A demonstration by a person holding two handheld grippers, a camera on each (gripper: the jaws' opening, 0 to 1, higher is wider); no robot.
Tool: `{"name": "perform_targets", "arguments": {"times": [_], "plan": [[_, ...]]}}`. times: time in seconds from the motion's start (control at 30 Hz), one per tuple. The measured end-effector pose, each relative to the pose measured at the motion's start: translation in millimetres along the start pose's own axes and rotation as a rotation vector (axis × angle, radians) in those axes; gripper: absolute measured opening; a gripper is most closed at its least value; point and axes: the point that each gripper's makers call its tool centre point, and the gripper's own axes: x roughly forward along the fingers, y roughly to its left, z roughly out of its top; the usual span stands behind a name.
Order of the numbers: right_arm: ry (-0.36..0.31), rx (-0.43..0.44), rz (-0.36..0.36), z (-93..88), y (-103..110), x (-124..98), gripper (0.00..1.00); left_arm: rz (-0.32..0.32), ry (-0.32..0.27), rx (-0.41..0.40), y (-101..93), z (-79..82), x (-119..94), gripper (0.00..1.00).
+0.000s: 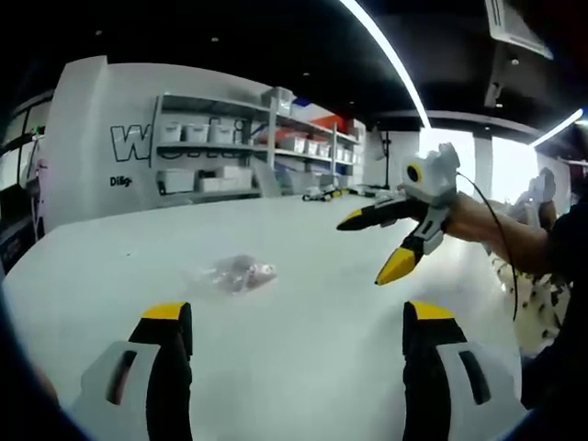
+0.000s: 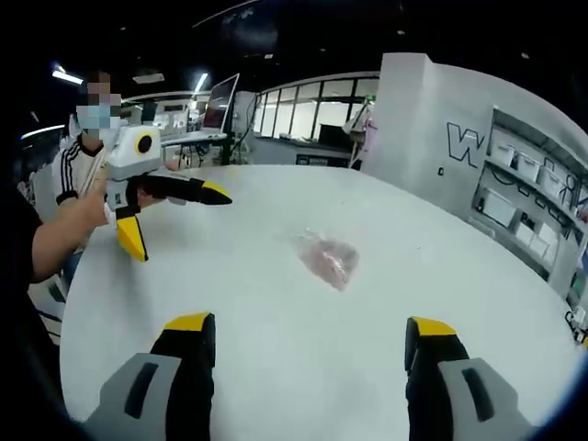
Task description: Open the resealable bag by pulling the two sides of the seal apart until the entire bag opening is separated and visibly accessible.
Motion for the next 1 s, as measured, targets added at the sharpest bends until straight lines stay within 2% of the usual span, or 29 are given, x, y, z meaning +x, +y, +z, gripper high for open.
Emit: {"name": "perform_targets", "arguments": {"times": [1.0], "plan": [[0.017, -0.021, 0.007, 1.3, -4.7, 15.7, 0.85, 0.001, 0.010, -0.006, 3.1, -3.6, 8.5, 0.93]]}}
